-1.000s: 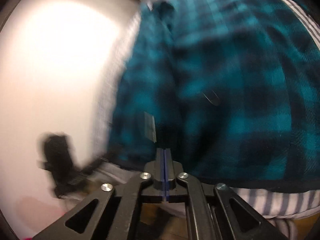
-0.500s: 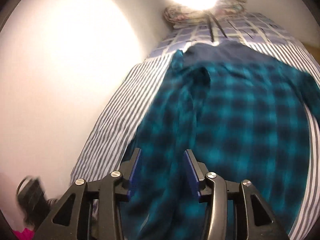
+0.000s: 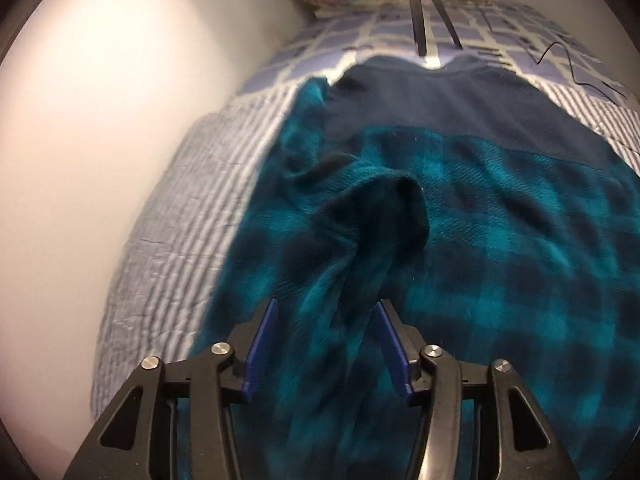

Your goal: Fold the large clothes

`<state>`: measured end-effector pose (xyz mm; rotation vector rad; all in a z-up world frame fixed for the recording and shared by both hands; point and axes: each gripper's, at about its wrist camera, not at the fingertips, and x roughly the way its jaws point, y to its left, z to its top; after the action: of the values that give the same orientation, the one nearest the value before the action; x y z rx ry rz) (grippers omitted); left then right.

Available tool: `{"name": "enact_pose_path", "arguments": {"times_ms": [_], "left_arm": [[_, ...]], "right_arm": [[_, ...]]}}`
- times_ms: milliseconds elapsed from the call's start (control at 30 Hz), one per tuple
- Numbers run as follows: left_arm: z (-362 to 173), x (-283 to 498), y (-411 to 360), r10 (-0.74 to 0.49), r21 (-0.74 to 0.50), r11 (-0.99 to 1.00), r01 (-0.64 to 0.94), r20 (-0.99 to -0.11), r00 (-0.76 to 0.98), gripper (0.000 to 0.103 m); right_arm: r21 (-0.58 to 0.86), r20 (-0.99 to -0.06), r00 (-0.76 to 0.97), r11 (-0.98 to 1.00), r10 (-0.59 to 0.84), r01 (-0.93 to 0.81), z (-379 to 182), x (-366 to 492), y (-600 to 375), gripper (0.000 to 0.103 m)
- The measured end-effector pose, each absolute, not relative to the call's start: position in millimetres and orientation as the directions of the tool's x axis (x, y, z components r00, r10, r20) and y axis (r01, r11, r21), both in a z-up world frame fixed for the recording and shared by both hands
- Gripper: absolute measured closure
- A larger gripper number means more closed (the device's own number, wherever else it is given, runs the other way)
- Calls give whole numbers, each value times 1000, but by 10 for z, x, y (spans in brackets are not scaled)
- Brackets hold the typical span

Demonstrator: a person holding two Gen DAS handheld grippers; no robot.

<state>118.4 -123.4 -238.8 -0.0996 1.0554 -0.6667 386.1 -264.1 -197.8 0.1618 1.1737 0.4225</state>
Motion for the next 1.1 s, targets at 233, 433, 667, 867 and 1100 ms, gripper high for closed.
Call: {"name": "enact_pose_path", "arguments": {"times_ms": [233,433,667,867,1100], "left_arm": [[-2142,982,-1381,-544,-282,780,559,-747,382,99],[-2480,1052,-1536,-516,-281,775,567,-799,310,98],[-2399,932,-1486,-543,-299,750,590,-788,290,82],[-2076,627,-1119,-620,-356,712,605,-723,304,82],[-1987,784,-724,-551,-322,805,499,-717,427,82]], "right_arm": [[473,-759,367,843,538,-257,-1771,3820,-2937,101],[473,-798,346,868,494,-148,-2327,3852,-3125,101],[400,-799,420,902,431,-165,-1953,3625,-3223,79],[427,-736,450,863,506,-271,-1451,2988,-3309,79],[489,-753,311,810,580,-325,-1674,2236,-2912,79]]}}
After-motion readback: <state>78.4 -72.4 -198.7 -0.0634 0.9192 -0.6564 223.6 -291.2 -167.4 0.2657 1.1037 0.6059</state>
